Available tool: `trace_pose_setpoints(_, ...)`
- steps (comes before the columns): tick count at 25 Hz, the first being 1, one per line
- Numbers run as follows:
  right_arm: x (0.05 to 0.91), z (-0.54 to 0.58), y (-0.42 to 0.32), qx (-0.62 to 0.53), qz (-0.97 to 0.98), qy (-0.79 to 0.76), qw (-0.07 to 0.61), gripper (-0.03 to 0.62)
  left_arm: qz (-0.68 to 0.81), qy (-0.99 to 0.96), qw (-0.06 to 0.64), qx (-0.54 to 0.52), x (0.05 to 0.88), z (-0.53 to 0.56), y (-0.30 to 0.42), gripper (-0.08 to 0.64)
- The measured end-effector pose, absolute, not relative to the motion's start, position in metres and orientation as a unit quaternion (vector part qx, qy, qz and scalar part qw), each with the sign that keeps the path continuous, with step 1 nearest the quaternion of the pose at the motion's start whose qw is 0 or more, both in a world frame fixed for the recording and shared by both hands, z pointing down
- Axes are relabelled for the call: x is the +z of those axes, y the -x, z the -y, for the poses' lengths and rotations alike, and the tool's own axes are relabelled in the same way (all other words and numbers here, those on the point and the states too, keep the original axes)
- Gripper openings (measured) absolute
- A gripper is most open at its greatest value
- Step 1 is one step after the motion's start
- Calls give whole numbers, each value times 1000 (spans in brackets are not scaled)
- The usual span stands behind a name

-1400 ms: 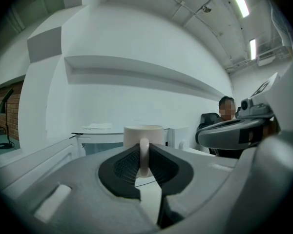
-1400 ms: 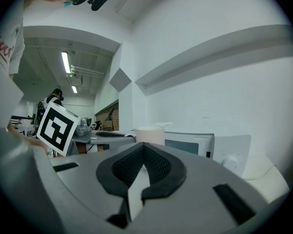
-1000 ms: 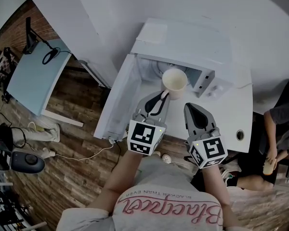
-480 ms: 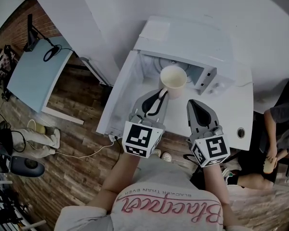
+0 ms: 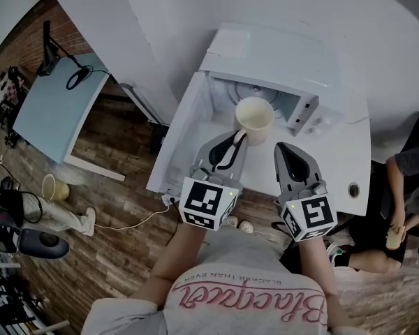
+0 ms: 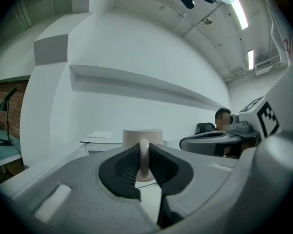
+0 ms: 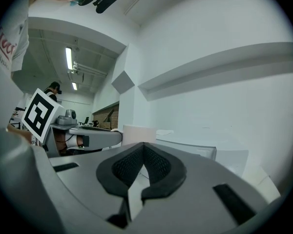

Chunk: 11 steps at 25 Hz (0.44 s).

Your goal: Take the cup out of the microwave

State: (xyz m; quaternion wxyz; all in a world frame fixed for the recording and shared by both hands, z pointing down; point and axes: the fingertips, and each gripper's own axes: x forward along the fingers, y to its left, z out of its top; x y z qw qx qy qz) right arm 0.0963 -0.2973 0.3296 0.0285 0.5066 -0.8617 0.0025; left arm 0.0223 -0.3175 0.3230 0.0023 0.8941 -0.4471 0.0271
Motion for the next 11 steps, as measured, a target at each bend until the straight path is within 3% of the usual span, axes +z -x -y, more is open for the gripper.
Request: trace_pose_setpoints(11,324,294,-86,-14,860,-509,29,8,438,-899,-9,22,321,311,-16,43)
